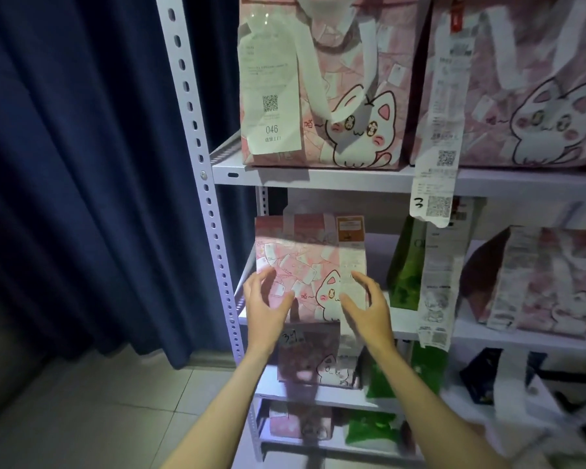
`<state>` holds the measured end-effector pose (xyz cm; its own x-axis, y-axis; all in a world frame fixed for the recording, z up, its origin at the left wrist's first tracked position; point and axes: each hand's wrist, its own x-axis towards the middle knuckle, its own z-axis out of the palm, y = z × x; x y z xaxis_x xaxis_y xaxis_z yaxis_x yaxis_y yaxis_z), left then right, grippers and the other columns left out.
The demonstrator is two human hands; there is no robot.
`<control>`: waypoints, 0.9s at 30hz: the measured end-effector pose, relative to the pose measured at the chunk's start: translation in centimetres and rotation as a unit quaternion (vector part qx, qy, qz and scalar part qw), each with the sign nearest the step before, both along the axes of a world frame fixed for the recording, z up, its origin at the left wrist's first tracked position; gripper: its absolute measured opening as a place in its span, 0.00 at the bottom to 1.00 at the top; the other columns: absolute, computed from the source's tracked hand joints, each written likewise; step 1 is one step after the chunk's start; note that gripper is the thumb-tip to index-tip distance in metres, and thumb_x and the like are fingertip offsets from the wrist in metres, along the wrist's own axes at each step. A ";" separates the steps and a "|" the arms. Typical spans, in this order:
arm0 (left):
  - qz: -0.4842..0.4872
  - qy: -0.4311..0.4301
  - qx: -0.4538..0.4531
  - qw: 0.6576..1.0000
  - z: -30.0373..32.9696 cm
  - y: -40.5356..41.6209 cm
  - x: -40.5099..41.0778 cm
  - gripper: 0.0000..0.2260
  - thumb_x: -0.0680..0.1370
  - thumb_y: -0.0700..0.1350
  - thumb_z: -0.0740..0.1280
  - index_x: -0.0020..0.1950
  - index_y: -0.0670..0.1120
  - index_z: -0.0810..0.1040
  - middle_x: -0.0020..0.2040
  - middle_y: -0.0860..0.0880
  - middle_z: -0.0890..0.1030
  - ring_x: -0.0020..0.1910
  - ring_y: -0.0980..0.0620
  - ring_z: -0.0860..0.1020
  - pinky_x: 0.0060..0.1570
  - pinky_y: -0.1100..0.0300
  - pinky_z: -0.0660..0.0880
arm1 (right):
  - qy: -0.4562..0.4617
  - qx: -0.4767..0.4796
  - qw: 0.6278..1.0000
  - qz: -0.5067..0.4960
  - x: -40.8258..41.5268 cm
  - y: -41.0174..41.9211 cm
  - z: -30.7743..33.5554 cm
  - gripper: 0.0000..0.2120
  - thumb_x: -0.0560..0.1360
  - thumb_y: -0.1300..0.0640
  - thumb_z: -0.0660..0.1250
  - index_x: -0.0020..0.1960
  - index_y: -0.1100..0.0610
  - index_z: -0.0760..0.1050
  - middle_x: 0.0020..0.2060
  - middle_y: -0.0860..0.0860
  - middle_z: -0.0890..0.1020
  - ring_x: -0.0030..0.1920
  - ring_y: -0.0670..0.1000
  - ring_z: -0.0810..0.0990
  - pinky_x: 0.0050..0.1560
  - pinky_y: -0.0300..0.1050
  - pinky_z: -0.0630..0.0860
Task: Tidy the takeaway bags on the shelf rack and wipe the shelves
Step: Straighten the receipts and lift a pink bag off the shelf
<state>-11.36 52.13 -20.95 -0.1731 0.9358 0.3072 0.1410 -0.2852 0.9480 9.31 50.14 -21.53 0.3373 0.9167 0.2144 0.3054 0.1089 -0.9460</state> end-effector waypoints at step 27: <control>-0.230 -0.026 -0.004 0.973 1.6 -36.5 25.7 0.29 0.76 0.47 0.76 0.74 0.53 0.69 0.71 0.58 0.70 0.69 0.57 0.70 0.68 0.52 0.72 | 0.116 0.114 0.953 -0.254 19.2 -46.4 1.9 0.30 0.77 0.60 0.74 0.74 0.48 0.66 0.61 0.47 0.80 0.54 0.43 0.85 0.46 0.40 0.84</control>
